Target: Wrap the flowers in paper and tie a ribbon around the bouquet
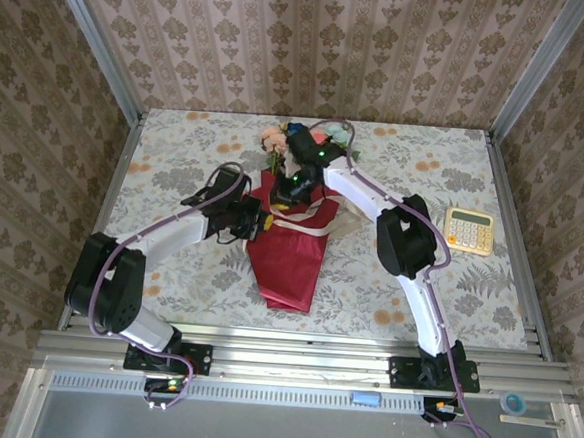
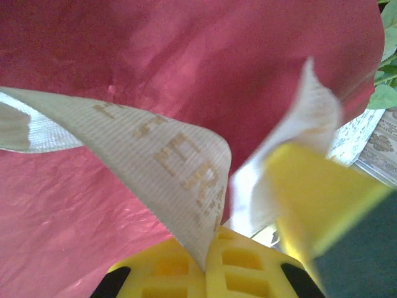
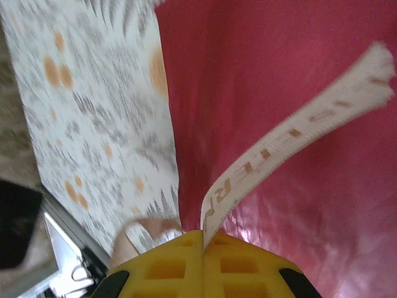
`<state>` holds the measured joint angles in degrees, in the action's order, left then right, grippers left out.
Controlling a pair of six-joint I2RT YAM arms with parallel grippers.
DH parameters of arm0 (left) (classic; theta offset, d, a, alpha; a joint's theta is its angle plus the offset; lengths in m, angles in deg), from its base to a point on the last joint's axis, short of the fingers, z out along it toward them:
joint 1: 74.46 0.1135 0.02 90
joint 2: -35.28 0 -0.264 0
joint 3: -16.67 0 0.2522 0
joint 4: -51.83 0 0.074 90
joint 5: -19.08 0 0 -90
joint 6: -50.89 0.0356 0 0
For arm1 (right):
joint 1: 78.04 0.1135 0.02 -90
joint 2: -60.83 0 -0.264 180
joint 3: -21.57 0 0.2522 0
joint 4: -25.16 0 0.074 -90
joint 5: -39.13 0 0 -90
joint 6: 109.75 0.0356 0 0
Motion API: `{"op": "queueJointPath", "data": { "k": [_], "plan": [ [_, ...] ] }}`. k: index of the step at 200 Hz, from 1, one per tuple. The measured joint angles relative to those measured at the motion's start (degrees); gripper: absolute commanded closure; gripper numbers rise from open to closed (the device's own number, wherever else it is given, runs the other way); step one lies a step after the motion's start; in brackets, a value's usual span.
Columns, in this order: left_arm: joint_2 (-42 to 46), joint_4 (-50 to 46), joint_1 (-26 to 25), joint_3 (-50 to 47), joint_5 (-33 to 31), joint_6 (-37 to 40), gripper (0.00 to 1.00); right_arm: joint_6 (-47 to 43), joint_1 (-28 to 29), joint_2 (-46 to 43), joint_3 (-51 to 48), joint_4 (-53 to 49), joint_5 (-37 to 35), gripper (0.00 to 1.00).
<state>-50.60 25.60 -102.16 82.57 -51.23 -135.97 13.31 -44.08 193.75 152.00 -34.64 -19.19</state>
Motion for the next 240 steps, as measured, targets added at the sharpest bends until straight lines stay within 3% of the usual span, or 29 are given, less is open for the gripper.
{"op": "queueJointPath", "data": {
  "k": [35, 62, 85, 179, 213, 240],
  "plan": [
    [1.3, -2.9, 0.0, -0.4, 0.4, 1.0, 1.00, -3.7, 0.6, -0.6, -5.0, -3.0, 2.8, 0.99],
    [2.4, -2.6, 0.1, -0.4, 0.2, 1.2, 1.00, -7.1, 0.3, -0.6, -6.2, -7.0, 5.3, 0.65],
    [2.4, -2.2, 0.1, -0.5, 0.4, 1.2, 1.00, -8.3, 0.0, -0.9, -6.7, -8.2, 6.5, 0.55],
    [-1.8, -1.2, 3.5, 1.1, 1.6, 4.3, 1.00, -7.4, -6.9, -4.9, -4.8, -9.7, 7.7, 0.52],
    [-7.1, -0.7, 5.8, 4.9, 3.5, 8.2, 1.00, -6.0, -10.2, -8.4, -6.1, -9.6, 3.4, 0.52],
    [-14.0, 0.3, 7.0, 10.9, 6.3, 13.0, 1.00, -1.8, -14.7, -15.2, -14.0, -8.2, -4.3, 0.54]
  ]
}}
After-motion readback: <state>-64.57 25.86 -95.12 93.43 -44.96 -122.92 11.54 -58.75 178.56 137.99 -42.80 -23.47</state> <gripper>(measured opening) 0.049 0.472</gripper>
